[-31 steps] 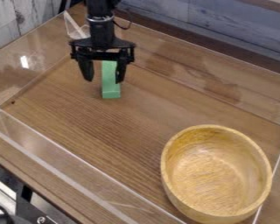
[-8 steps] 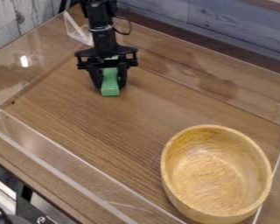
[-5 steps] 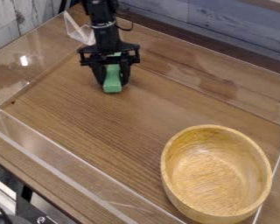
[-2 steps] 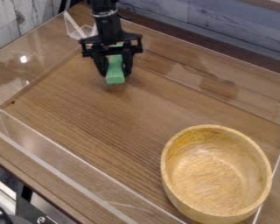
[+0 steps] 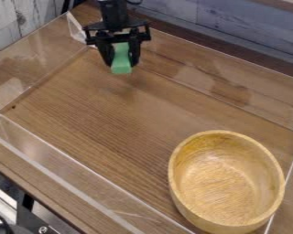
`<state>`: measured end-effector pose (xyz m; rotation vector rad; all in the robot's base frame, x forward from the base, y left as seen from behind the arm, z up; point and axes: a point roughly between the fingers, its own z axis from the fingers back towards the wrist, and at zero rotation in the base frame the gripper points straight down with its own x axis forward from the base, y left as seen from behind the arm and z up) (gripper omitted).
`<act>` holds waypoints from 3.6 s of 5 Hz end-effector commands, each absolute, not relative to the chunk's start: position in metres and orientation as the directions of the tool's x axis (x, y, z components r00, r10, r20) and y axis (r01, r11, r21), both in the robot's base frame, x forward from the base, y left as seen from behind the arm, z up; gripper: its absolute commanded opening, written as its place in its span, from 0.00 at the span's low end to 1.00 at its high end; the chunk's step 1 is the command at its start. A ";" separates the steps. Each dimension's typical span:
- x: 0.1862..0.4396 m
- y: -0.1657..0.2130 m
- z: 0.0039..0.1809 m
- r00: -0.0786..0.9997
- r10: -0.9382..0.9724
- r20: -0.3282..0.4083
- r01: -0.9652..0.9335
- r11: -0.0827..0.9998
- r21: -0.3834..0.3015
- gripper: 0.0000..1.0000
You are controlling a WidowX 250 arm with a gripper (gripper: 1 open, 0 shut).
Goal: Put the green block in the brown bowl
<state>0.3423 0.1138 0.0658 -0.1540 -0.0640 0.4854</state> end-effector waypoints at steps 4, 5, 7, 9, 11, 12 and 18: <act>0.316 0.047 0.126 0.929 0.350 0.118 -0.322 0.924 -0.206 0.00; 0.304 0.011 0.120 0.952 0.285 0.109 -0.259 0.944 -0.206 0.00; 0.292 -0.034 0.116 0.980 0.166 0.108 -0.140 0.966 -0.217 0.00; 0.271 -0.115 0.095 0.994 -0.051 0.096 0.072 0.969 -0.237 0.00; 0.243 -0.146 0.073 0.989 -0.114 0.097 0.134 0.961 -0.243 0.00; 0.232 -0.139 0.079 0.988 -0.106 0.109 0.128 0.967 -0.220 0.00; 0.214 -0.146 0.110 0.986 0.003 0.166 0.030 0.980 -0.197 0.00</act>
